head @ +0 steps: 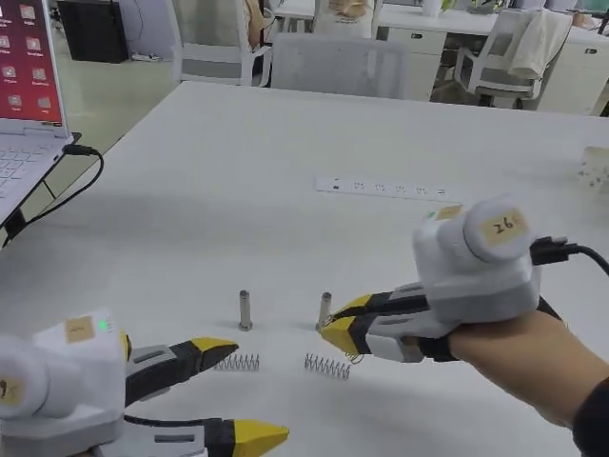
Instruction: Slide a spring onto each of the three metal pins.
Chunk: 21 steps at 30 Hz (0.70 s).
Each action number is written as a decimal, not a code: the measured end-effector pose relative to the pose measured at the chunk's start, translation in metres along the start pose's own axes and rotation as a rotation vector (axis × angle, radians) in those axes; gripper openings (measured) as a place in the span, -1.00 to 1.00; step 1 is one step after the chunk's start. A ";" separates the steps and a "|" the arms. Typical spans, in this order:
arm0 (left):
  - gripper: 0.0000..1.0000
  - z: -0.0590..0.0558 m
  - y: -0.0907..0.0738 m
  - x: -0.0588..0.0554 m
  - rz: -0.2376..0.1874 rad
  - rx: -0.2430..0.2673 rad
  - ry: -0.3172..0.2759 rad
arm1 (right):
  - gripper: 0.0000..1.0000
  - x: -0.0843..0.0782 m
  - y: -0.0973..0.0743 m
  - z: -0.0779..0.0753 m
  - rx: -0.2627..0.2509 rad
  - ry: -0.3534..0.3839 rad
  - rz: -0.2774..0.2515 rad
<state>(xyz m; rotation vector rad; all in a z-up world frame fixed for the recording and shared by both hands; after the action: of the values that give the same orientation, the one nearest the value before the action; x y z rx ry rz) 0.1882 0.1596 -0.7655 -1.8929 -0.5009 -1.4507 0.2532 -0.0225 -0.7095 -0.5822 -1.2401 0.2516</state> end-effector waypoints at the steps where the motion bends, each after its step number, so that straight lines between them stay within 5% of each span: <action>1: 0.19 0.000 0.001 -0.001 0.003 -0.006 -0.001 | -0.84 0.001 0.001 0.001 0.006 0.006 -0.008; 21: -0.20 0.003 0.016 0.008 -0.040 -0.113 -0.086 | -0.84 0.005 0.015 0.012 0.076 0.044 -0.075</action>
<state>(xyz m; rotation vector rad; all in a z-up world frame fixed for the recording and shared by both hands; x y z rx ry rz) 0.2033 0.1499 -0.7633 -2.0522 -0.5093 -1.4552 0.2453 -0.0040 -0.7107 -0.4723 -1.2017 0.2209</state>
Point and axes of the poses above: the centre of the closed fingertips' face, and the gripper's own axes: y roughly forward along the fingers, z roughly to its left, x roughly out of its top, the point moved 9 cm from there along -y, roughly backward along the fingers, and after that the axes turned 10 degrees about x, right-handed, at the moved point
